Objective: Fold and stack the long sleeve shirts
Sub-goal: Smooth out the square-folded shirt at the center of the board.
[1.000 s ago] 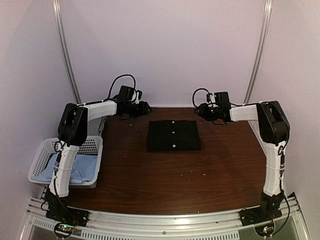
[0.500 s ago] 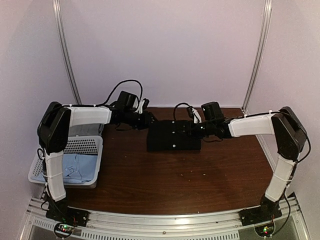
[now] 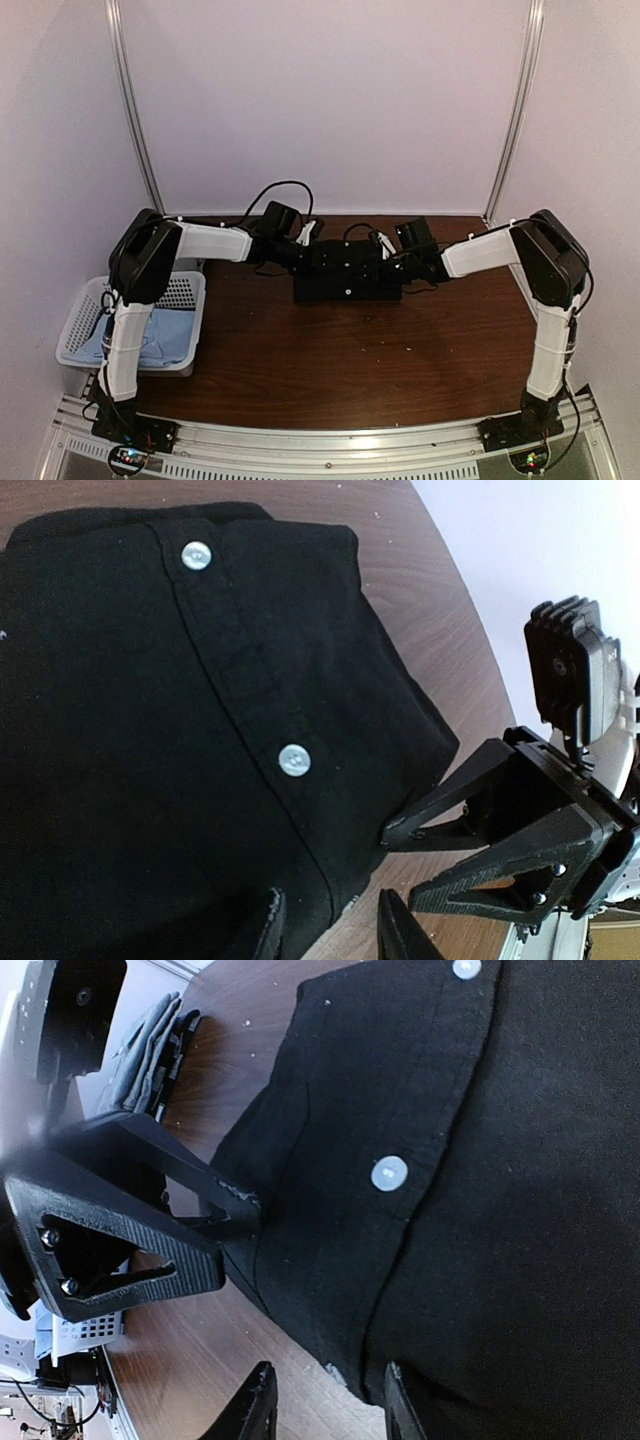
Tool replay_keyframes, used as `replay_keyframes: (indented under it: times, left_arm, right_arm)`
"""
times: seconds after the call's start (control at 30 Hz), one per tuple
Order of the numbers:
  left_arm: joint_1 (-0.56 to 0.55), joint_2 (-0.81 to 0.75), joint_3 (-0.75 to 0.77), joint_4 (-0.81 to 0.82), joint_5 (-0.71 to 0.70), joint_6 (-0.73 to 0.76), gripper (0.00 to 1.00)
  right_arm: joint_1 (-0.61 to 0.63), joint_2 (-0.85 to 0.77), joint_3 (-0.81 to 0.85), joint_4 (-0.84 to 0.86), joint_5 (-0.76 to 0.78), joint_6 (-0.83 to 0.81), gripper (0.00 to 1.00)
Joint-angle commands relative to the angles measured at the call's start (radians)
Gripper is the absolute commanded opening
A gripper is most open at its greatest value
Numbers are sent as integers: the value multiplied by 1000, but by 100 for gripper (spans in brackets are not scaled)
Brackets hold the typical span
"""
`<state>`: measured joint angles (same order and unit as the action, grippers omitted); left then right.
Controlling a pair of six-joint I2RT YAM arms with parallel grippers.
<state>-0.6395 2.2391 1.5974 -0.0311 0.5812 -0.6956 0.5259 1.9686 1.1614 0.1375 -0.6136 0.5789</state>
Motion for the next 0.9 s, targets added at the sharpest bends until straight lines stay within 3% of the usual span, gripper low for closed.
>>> replay_keyframes:
  times: [0.0,0.4,0.87]
  left_arm:
    - [6,57,77,-26,14,40,32]
    - [38,179,151,-123,-96,90,30]
    - [29,124,100,-136,-76,97,30]
  right_arm:
    - [-32,34,7,43,-19,14,37]
    - [-105,75,-45,82,-9,89,38]
    - [-93,-38,-217,-18,71,15,40]
